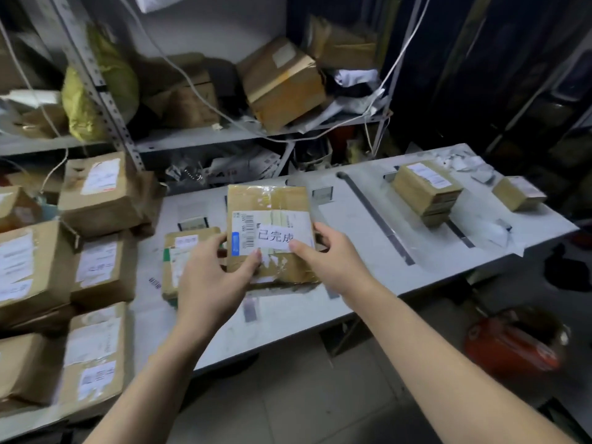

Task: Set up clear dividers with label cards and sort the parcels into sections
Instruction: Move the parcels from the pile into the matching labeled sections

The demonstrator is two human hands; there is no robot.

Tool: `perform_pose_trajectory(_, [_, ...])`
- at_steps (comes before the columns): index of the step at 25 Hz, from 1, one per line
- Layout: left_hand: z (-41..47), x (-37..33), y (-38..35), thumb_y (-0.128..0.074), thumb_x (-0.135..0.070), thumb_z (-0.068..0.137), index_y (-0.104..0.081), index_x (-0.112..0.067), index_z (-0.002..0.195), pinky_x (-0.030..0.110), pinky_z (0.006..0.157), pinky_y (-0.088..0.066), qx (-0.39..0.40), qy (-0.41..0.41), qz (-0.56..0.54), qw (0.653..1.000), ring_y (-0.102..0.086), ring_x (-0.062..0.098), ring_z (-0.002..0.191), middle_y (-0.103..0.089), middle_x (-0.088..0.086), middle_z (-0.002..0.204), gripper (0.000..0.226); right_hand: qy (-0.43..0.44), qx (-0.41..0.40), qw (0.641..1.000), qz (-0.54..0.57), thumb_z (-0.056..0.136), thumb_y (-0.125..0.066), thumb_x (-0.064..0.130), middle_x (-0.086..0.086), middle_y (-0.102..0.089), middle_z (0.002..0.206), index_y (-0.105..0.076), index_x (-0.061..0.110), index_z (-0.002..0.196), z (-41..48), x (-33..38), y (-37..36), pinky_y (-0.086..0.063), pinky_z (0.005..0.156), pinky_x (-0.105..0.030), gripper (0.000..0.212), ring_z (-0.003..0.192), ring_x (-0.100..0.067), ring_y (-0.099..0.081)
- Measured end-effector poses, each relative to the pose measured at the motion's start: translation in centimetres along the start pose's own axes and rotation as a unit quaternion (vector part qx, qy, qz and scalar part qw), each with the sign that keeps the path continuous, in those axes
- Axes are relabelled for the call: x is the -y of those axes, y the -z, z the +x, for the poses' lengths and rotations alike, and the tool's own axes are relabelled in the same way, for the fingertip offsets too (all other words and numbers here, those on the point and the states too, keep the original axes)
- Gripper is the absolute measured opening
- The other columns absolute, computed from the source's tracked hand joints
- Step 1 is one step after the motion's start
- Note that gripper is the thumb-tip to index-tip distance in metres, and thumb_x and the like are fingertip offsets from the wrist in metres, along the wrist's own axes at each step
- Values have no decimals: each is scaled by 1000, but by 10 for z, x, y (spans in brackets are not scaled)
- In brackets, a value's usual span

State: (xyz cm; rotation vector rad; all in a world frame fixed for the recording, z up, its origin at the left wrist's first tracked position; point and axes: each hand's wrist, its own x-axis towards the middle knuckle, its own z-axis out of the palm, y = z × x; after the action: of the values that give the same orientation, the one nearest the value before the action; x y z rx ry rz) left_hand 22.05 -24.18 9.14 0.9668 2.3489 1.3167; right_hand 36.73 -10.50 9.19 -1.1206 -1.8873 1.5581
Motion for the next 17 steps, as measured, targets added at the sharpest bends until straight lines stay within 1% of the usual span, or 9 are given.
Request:
perform_pose_trajectory(2, [2, -42, -52, -71, -60, 80, -67, -34, 119, 44, 85, -59, 18, -14, -16, 1000, -65, 8, 98, -69, -12, 110, 47, 5, -21, 1000, -7, 90, -73, 41, 15, -69, 124, -61, 35, 135, 11, -10, 69, -59, 94, -38, 47, 116, -7, -63])
perform_pose_trajectory(5, [5, -91, -122, -71, -53, 84, -66, -37, 113, 45, 83, -60, 58, -13, -39, 997, -66, 10, 98, -69, -14, 109, 34, -1, -46, 999, 2, 88, -75, 38, 14, -71, 121, -64, 33, 132, 24, -22, 152, -59, 93, -38, 46, 113, -8, -66])
perform_pose_trajectory(7, [11, -115, -166, -65, -59, 78, -67, -37, 113, 46, 81, -60, 80, -7, -46, 996, -66, 12, 97, -69, -13, 107, 42, -12, -50, 999, 9, 91, -75, 33, 17, -70, 115, -66, 32, 124, 36, -31, 195, -59, 87, -30, 35, 109, -4, -66])
perform_pose_trajectory(8, [16, -121, -185, -63, -62, 74, -67, -37, 114, 45, 81, -61, 90, -1, -51, 995, -67, 13, 98, -69, -12, 106, 47, -20, -51, 998, 8, 92, -74, 30, 19, -68, 112, -64, 34, 121, 44, -35, 211, -57, 83, -25, 31, 107, -1, -64])
perform_pose_trajectory(10, [31, -129, -219, -63, -63, 71, -66, -37, 115, 45, 82, -62, 108, 23, -59, 992, -69, 13, 97, -70, -10, 107, 51, -32, -49, 998, 3, 94, -72, 27, 16, -65, 113, -61, 33, 131, 66, -48, 237, -53, 82, -21, 39, 108, -1, -61])
perform_pose_trajectory(11, [41, -133, -234, -67, -58, 72, -67, -35, 116, 44, 82, -62, 119, 35, -63, 990, -69, 12, 96, -71, -10, 107, 49, -42, -46, 998, -5, 94, -72, 27, 15, -65, 115, -60, 30, 135, 81, -55, 247, -53, 82, -22, 43, 108, -2, -61])
perform_pose_trajectory(13, [59, -135, -258, -74, -42, 79, -69, -29, 117, 42, 82, -62, 131, 55, -76, 987, -70, 10, 93, -73, -11, 104, 40, -56, -35, 997, -28, 95, -72, 26, 13, -66, 118, -59, 27, 139, 108, -67, 261, -55, 85, -24, 46, 108, -2, -62])
perform_pose_trajectory(15, [79, -129, -280, -77, -31, 83, -70, -26, 117, 41, 84, -63, 142, 87, -94, 982, -70, 7, 91, -74, -13, 101, 35, -68, -29, 996, -49, 93, -73, 27, 10, -66, 127, -58, 26, 140, 135, -81, 271, -55, 97, -33, 50, 116, -9, -62])
perform_pose_trajectory(17, [101, -122, -300, -76, -23, 86, -68, -25, 113, 38, 84, -62, 151, 125, -105, 975, -69, 6, 90, -72, -14, 99, 29, -84, -17, 994, -60, 92, -74, 26, 10, -62, 128, -55, 25, 143, 164, -91, 276, -51, 105, -37, 54, 123, -10, -58])
